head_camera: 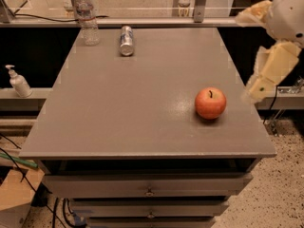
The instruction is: Pick water bottle
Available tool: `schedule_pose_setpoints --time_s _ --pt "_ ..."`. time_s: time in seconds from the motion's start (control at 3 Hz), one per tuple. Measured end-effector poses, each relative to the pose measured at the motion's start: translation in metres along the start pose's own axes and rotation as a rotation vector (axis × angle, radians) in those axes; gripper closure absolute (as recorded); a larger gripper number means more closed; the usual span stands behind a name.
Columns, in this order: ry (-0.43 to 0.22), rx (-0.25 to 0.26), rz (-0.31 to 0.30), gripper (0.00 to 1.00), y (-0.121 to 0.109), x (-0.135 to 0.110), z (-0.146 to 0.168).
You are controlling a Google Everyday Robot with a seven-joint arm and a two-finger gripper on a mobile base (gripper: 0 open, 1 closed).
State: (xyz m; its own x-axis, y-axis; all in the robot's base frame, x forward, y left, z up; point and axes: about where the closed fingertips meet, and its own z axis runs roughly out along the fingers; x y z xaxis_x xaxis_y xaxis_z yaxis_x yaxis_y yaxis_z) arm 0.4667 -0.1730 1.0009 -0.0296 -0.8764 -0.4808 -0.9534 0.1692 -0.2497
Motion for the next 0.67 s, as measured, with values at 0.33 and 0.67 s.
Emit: schedule_pose_setpoints --time_s 0.33,0.67 --pt "-0.059 -0.016 -0.005 0.00 0.0022 -0.0153 0.0005" --pt "-0.056 -0.015 -0.006 0.00 0.0018 -0.0147 0.0007"
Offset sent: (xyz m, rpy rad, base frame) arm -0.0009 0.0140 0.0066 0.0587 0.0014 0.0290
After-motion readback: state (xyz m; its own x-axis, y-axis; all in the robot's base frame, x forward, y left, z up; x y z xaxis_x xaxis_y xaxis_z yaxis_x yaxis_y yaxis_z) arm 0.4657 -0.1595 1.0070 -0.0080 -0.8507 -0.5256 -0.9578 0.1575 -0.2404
